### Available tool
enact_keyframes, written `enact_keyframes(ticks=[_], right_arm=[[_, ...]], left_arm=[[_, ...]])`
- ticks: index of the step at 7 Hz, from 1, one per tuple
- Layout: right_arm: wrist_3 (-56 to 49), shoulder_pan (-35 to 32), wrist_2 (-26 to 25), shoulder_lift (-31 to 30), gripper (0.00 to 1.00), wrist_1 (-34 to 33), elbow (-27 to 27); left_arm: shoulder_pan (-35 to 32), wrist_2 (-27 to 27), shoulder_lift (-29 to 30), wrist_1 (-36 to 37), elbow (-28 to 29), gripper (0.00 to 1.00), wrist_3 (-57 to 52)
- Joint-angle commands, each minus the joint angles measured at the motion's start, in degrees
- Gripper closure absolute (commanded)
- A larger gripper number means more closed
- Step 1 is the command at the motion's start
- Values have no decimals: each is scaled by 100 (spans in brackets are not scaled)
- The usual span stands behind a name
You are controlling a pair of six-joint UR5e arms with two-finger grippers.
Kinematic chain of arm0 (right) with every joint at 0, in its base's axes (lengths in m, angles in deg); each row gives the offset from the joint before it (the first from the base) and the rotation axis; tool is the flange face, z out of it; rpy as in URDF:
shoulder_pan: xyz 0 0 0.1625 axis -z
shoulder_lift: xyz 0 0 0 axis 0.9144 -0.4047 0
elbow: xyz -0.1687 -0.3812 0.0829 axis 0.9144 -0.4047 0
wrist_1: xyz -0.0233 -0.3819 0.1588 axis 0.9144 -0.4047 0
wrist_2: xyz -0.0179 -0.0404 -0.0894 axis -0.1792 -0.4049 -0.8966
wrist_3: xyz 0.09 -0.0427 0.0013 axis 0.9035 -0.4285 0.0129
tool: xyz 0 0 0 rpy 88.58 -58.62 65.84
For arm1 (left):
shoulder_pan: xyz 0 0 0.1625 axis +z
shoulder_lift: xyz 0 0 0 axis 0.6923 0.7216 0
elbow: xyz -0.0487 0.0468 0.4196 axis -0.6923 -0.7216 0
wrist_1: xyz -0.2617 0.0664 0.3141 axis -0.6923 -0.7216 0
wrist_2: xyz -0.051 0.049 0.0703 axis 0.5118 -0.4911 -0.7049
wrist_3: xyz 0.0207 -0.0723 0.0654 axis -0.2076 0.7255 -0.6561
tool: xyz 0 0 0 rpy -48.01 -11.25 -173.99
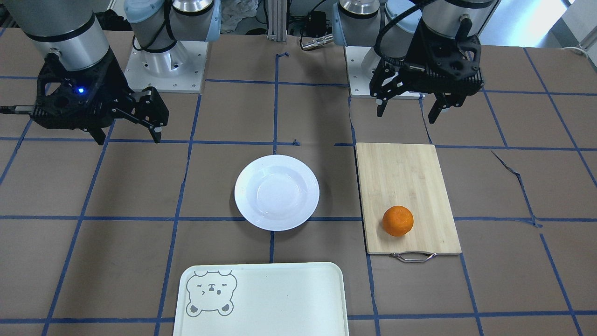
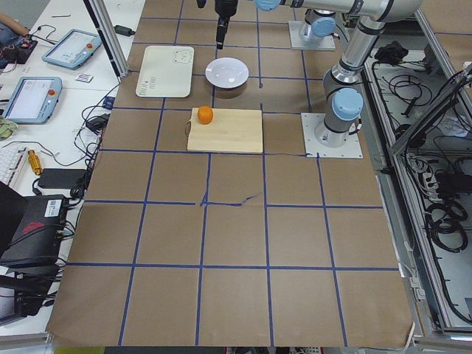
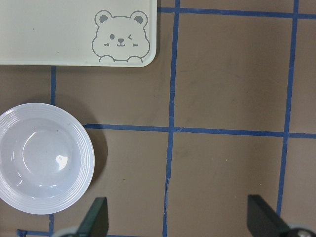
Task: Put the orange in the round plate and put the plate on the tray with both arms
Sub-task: 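Lower the left gripper onto the orange on the cutting board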
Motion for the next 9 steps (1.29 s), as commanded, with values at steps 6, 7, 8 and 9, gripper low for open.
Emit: enact_keyframes(ticks=[6,7,8,9], right_arm=[[0,0,-2,1,0,0,0],[0,0,-2,-7,0,0,0],[0,-9,-2,-7,0,0,0],[0,-9,-2,1,0,0,0]], left_arm=[[575,-38,1377,730,-1062,0,86],[637,-38,1518,1334,-1221,0,77],[715,-46,1702,1758,-1266,0,77],[742,-55,1921,2110,-1267,0,277]])
